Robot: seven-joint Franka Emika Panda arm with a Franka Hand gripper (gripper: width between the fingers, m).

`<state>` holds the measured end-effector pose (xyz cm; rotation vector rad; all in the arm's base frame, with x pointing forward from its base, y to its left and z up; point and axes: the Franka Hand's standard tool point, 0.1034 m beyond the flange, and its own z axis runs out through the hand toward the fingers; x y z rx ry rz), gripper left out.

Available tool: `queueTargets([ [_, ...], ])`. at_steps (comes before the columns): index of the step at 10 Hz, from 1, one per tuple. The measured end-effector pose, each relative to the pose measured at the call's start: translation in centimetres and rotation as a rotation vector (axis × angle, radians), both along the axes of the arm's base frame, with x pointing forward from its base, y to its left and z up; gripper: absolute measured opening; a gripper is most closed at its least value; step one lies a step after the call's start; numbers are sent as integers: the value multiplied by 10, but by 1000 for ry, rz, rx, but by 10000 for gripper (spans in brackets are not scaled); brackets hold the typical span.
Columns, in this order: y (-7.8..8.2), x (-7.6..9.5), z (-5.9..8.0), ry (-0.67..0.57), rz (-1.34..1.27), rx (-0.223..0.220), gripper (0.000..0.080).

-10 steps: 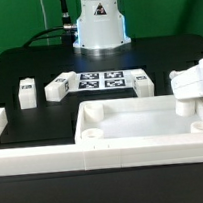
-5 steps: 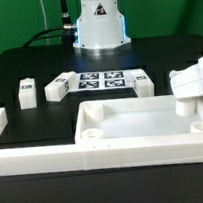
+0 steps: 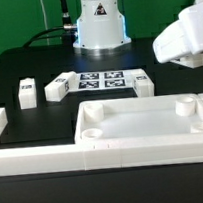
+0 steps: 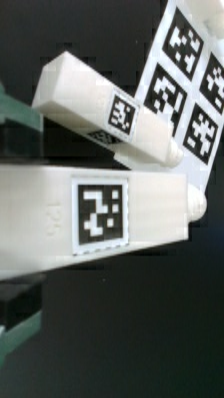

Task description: Assemble desk

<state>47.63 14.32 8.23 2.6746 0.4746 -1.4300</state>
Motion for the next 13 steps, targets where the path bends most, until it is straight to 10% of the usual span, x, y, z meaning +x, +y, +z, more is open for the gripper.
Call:
queueTargets([
  [3,4,19,-2,-178,-11,48,290],
  [7,-19,59,73,-429,-27,116,290],
  [13,-17,81,76,-867,-33,218,290],
])
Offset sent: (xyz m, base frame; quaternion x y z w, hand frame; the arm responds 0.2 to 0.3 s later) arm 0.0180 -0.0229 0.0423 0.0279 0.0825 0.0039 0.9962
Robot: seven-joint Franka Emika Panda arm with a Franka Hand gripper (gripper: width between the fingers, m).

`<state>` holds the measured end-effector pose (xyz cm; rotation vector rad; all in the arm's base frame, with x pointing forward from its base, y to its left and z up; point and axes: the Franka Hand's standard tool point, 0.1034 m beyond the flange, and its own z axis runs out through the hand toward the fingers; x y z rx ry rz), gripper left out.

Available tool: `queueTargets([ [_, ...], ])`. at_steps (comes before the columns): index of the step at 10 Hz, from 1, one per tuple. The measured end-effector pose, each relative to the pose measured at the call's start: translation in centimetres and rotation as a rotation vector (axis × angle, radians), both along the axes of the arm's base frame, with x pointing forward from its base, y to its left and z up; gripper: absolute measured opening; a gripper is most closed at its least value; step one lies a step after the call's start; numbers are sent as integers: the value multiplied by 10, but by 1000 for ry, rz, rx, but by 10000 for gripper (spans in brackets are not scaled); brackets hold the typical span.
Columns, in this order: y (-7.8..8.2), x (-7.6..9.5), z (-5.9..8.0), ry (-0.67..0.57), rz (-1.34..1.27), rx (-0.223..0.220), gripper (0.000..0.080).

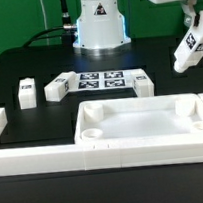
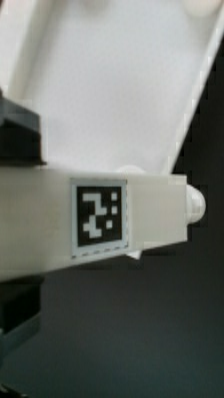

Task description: Assemble desk

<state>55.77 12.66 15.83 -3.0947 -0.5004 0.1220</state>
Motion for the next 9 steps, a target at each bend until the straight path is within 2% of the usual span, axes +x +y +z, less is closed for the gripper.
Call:
queueTargets([
  [1,-1,1,-2,-58,-9,21,290],
  [2,-5,3,-3,-61,-51,58,290],
  [3,-8,14,1,-138,-92,93,290],
  [7,-13,20,-2,-395,-107,134,290],
  [9,-19,23,-11,-382,-93,131,290],
])
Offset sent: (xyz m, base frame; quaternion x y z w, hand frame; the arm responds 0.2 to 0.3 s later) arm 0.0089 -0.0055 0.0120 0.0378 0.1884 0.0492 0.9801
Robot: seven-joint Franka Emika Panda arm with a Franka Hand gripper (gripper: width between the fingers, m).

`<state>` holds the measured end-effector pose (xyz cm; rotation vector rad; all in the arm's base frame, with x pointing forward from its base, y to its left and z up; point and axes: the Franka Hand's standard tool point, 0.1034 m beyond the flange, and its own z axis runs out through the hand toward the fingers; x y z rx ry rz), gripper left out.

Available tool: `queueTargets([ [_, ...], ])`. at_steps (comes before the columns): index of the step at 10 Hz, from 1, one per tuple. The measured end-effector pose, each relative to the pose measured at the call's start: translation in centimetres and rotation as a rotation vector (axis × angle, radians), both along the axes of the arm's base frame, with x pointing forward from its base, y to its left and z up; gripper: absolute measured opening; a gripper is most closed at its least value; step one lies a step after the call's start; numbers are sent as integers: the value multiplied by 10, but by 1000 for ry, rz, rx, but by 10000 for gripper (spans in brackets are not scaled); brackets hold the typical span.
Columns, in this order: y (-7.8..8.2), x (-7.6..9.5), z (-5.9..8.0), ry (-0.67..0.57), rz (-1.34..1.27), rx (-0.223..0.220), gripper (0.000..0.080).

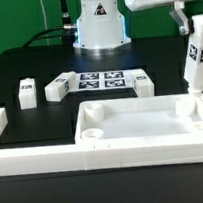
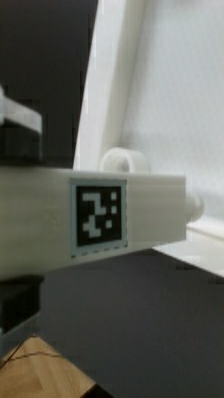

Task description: Assemble desk

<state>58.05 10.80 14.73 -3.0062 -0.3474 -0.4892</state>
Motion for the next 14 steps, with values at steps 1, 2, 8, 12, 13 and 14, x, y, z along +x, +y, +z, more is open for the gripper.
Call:
queueTargets([
  [1,-1,10,-4,-2,-2,4,290],
  [2,0,22,-1,-14,-2,8,290],
  [8,-3,33,-4,-134,5,13,290],
  [12,-6,56,1,-159,26,3,290],
  [13,-6,55,1,-158,27,3,290],
  [14,-6,55,0,-158,27,3,290],
])
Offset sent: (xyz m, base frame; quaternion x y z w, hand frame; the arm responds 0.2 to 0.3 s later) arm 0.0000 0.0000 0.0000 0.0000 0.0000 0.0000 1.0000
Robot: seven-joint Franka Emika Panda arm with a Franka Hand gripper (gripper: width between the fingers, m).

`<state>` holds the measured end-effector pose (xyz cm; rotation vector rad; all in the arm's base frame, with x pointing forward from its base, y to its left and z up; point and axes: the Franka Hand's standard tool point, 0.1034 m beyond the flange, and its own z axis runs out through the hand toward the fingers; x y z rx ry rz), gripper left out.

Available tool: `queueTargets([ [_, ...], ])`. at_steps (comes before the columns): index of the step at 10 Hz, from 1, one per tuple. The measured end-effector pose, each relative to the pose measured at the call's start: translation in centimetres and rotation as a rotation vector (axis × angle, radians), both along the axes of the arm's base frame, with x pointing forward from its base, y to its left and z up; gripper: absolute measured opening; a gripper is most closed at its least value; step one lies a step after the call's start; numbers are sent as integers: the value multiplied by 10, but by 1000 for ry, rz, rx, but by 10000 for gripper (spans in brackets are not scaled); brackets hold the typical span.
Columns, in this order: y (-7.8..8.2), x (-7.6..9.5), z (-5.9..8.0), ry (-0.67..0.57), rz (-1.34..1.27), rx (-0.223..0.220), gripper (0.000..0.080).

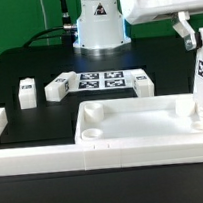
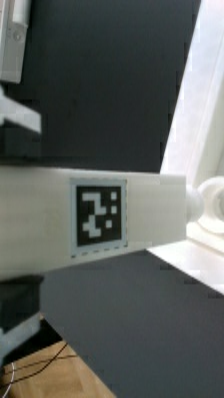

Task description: Assemble desk

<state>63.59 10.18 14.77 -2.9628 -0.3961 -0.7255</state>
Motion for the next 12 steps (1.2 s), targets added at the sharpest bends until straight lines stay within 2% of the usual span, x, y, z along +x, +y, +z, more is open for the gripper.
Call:
queueTargets([
  [4,4,-4,-12,2,5,1,290],
  [6,0,-4,-15,4,2,0,290],
  [12,2,-10,-14,7,8,-2,290],
])
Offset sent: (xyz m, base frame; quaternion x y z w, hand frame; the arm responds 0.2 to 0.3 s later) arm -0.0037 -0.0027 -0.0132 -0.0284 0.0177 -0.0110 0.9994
